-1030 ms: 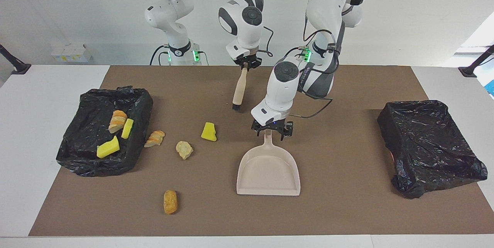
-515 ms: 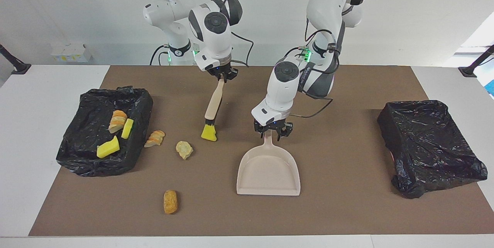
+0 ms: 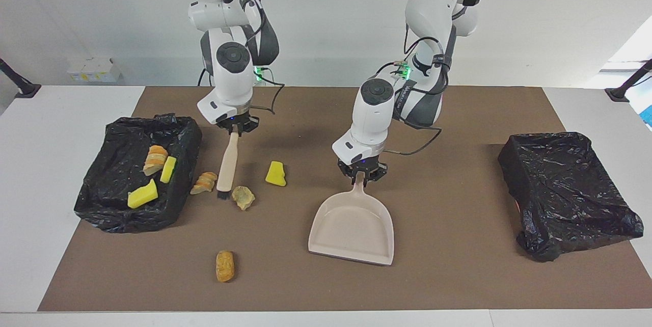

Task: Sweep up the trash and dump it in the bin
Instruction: 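Lift the dustpan with the left gripper while the right gripper grasps the brush, then sweep bread pieces toward the dustpan with the brush in the right gripper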

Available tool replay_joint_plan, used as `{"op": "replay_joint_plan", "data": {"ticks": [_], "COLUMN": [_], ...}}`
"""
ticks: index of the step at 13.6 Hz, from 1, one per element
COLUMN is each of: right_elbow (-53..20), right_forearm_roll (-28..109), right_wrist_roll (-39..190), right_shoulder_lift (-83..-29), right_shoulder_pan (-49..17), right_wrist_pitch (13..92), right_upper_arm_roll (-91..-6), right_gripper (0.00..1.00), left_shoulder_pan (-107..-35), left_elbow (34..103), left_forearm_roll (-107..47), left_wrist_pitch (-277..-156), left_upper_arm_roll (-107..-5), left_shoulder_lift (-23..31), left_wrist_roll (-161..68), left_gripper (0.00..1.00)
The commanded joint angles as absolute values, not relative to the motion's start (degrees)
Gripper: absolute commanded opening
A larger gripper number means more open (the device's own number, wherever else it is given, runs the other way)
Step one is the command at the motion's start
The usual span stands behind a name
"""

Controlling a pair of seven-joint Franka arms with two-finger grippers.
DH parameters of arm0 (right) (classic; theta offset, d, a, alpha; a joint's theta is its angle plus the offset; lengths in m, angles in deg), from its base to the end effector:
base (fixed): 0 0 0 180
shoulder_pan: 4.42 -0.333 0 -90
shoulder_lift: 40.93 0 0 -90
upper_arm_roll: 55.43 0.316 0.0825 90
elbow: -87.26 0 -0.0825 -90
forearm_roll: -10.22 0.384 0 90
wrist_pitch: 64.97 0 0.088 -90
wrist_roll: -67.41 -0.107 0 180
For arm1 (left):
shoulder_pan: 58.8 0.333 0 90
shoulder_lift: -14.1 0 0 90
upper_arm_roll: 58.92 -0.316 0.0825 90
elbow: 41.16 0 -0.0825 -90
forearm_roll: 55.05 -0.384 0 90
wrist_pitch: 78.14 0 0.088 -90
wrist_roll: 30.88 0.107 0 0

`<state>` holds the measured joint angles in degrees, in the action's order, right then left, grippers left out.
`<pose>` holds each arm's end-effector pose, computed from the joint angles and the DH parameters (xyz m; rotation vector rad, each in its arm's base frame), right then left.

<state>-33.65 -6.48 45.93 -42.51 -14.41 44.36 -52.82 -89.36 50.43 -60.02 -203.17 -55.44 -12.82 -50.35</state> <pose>0.5143 0.0937 0.3882 2.8179 -0.0365 -0.2010 0.5792 -0.3806 0.3708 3.0924 -0.4545 0.1935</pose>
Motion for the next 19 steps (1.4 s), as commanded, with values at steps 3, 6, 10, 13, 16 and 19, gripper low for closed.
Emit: {"op": "replay_joint_plan", "data": {"ticks": [3,6,10,13,16,19], "right_elbow": [-34.3,-36.8,-35.7,-32.4,-28.6,-17.4], "right_forearm_roll": [-12.2,-12.5,-9.7,6.6,12.6,13.7], "right_wrist_roll": [52.4,53.2,53.6,56.8,55.9,56.4], "right_shoulder_lift": [-42.9,-44.6,-45.7,-47.8,-48.1,-50.4], "right_shoulder_pan": [-9.4,-7.3,-8.8,-10.0,-12.5,-12.7], "right_wrist_pitch": [43.9,49.2,51.7,51.5,48.2,39.1], "right_upper_arm_roll": [-52.0,-51.9,-51.4,-51.4,-51.3,-51.3], "right_gripper": [0.0,0.0,0.0,0.0,0.0,0.0], "left_shoulder_pan": [-89.2,-89.1,-89.1,-88.3,-88.9,-89.1], "left_elbow": [51.1,51.2,51.7,54.6,59.7,62.5], "left_forearm_roll": [-61.6,-61.7,-62.8,-62.9,-62.8,-62.8], "left_wrist_pitch": [-192.5,-188.4,-184.7,-185.0,-186.1,-187.3], "left_upper_arm_roll": [-56.1,-56.5,-57.1,-57.1,-56.8,-56.9], "left_shoulder_lift": [-6.6,-5.7,-4.9,-3.7,-1.0,0.4], "left_wrist_roll": [-33.8,-23.2,-8.1,-0.8,4.3,7.3], "left_gripper": [0.0,0.0,0.0,0.0,0.0,0.0]}}
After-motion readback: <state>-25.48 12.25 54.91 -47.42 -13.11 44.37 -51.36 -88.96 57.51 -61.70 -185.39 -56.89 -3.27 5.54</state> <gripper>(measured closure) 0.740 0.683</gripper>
